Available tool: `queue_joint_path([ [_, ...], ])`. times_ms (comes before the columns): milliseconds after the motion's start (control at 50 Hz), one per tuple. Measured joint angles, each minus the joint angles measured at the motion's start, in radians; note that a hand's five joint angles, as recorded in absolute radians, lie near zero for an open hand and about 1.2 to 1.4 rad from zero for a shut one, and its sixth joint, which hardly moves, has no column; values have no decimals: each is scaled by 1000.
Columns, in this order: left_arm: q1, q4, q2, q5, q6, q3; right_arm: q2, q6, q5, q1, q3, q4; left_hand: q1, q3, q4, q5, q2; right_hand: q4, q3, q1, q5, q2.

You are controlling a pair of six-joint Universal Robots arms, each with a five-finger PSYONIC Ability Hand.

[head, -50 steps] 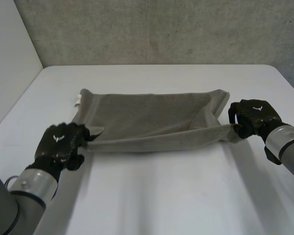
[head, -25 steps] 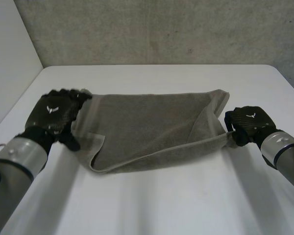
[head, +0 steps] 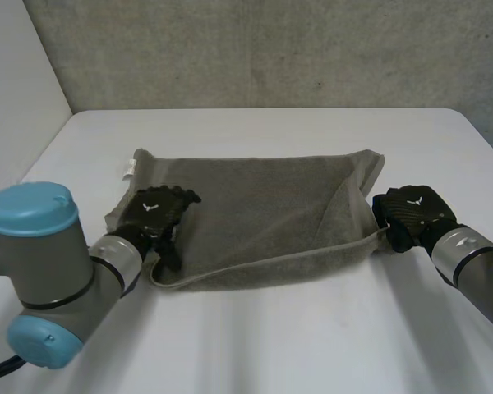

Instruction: Fold the towel.

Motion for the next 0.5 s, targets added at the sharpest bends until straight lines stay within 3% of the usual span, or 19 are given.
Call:
queue_joint_path([
  [120,-11,5,-44,-53,43,26,2,0,1,4,0,0,26,27,27,27,26,0,0,0,0,0],
  [260,0,44,-77,-190,212,46,2,0,1,6,0,0,36,37,36,36,36,0,0,0,0,0],
  [380,82,122,-29,-314,331,16,1,-2,2,6,-1,0,41,43,43,43,42,0,0,0,0,0],
  [500,159,183,74,-345,337,-45,2,-11,3,7,-1,0,38,41,41,38,40,0,1,0,3,0],
])
